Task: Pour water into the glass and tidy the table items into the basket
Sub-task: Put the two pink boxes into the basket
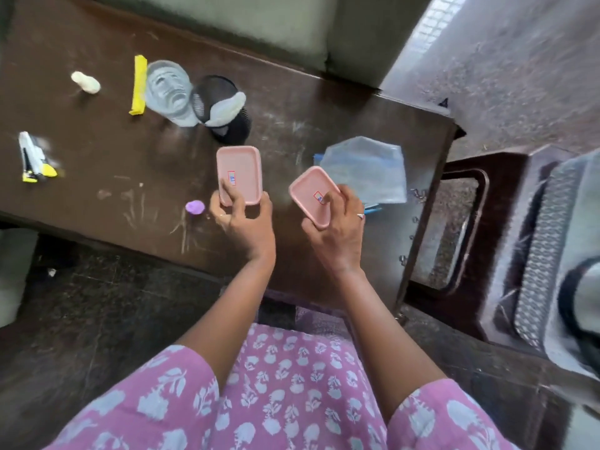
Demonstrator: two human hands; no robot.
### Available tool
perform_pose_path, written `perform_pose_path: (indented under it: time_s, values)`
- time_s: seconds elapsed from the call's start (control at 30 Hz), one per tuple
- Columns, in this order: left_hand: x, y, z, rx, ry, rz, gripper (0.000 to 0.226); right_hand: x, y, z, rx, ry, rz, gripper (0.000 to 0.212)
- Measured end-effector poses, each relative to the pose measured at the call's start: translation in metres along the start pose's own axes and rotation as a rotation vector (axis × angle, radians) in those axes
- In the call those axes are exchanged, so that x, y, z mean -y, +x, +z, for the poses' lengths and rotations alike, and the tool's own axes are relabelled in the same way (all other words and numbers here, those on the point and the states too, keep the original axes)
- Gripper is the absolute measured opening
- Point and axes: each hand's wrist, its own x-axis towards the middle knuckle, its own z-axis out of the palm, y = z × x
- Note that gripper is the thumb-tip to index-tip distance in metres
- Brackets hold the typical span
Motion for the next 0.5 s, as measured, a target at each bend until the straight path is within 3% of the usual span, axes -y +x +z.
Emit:
perform_pose_path:
  time_s: [0.1,0.5]
  values:
    - [-0.033,-0.043,0.021,0.166,-0.071,0.054,0.06,-0.023,0.0,-0.03,-0.145,-0.014,0.114,0.05]
    - [-0.187,-0.145,0.106,0.729,-0.231,0.606,0.063,-0.117,0.022,-0.16,-0.803,-0.074,0.593,0.049]
